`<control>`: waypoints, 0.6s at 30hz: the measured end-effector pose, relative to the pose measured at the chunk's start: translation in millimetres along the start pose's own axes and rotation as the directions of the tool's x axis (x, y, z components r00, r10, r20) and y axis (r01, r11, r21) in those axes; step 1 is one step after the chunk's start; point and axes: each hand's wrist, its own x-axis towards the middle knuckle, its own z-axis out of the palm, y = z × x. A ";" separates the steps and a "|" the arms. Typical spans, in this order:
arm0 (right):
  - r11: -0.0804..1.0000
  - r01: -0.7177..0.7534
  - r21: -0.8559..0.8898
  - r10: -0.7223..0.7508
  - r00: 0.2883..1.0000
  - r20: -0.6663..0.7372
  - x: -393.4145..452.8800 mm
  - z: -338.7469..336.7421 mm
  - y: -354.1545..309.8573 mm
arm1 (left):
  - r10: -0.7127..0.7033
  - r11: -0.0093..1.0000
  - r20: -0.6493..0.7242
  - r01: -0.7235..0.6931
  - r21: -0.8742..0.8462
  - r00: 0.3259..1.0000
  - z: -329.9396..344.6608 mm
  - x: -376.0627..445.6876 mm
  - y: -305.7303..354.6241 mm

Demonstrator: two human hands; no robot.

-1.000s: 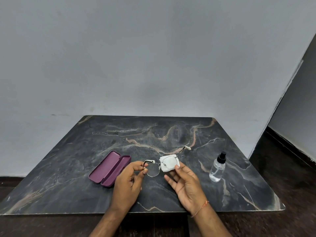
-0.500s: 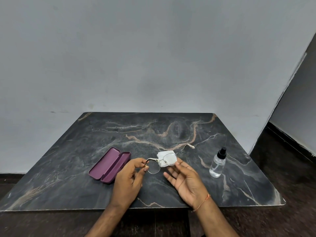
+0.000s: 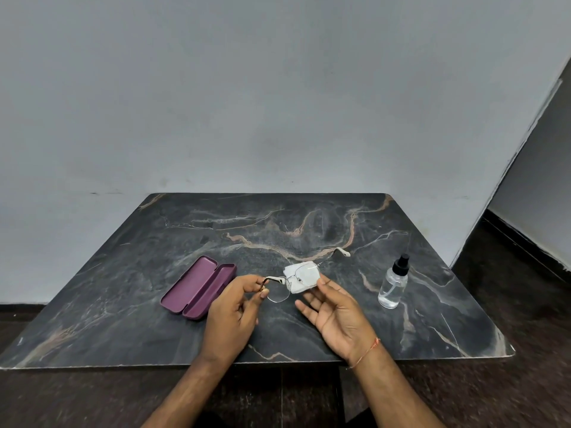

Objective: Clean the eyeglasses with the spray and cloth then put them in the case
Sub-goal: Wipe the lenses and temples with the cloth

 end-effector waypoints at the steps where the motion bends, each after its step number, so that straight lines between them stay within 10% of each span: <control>1: 1.000 0.000 -0.008 0.000 1.000 -0.010 -0.4 1.5 0.0 | -0.001 1.000 -0.010 0.001 -0.007 1.000 0.0 0.4 -0.8; 18: 0.965 0.259 -0.048 -0.263 0.935 -0.239 -6.0 12.8 13.4 | 0.023 0.997 -0.073 -0.017 0.077 0.997 0.4 1.6 -5.9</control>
